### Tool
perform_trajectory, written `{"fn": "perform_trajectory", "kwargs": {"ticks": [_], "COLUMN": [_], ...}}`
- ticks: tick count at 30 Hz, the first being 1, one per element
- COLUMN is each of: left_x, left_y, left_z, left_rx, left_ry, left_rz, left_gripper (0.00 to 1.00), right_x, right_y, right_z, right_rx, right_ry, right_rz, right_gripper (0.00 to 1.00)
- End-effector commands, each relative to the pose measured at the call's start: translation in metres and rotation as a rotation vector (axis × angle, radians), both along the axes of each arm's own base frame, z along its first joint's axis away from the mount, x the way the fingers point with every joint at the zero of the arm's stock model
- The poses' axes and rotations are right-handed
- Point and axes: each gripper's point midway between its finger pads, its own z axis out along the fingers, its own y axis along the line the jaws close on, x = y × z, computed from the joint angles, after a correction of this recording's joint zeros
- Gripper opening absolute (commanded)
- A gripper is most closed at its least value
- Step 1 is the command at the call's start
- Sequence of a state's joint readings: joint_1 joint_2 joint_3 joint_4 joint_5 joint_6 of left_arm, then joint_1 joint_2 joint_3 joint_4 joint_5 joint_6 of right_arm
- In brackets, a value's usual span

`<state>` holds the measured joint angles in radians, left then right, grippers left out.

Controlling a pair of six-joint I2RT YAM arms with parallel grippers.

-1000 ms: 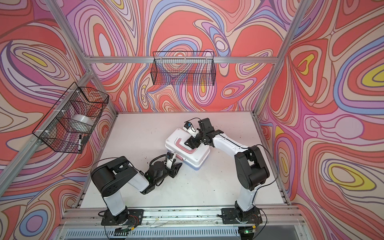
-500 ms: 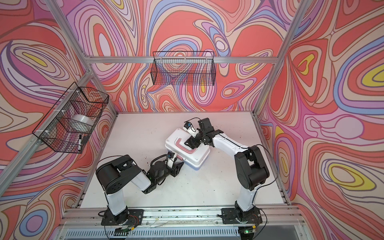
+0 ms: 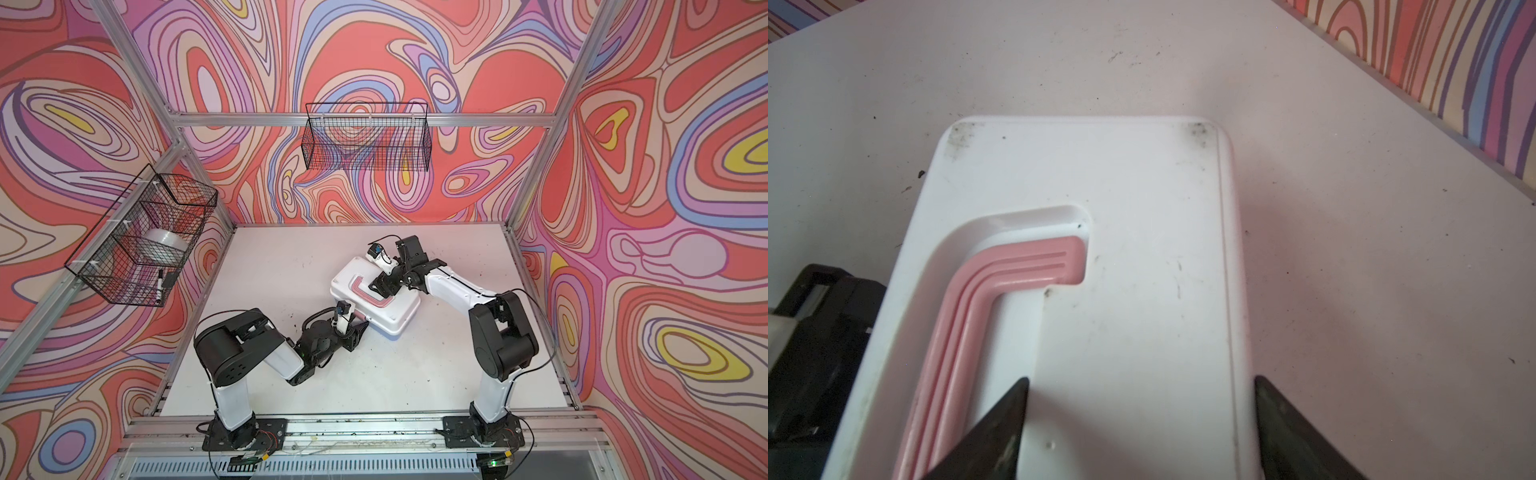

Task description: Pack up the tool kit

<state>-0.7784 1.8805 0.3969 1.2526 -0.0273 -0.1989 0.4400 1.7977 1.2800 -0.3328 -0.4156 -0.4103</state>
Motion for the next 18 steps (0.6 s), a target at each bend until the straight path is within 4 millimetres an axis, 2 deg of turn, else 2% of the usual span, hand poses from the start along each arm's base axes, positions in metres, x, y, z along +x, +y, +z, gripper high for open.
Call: {"fn": "perform_trajectory", "kwargs": {"ticks": [1, 13, 18], "left_x": [0.006, 0.008, 0.009], "left_y": [-0.010, -0.007, -0.007], "left_z": [0.014, 0.022, 0.025], "left_rx": [-0.032, -0.042, -0.047], "left_ry": [-0.058, -0.082, -0.094], "left_rz": [-0.016, 0.002, 0.005], "left_gripper": [0.51, 0.53, 0.50], "right_x": [-0.077, -0.078, -0.078], "right_y": [-0.037, -0.038, -0.040], "right_z": [-0.106, -0.110, -0.112], "right_rx": [-0.272, -0.281, -0.289], "right_ry": [0.366, 0.376, 0.381], "right_rz": [0.040, 0.034, 0.031], "right_gripper": [0.73, 0.73, 0.73]}}
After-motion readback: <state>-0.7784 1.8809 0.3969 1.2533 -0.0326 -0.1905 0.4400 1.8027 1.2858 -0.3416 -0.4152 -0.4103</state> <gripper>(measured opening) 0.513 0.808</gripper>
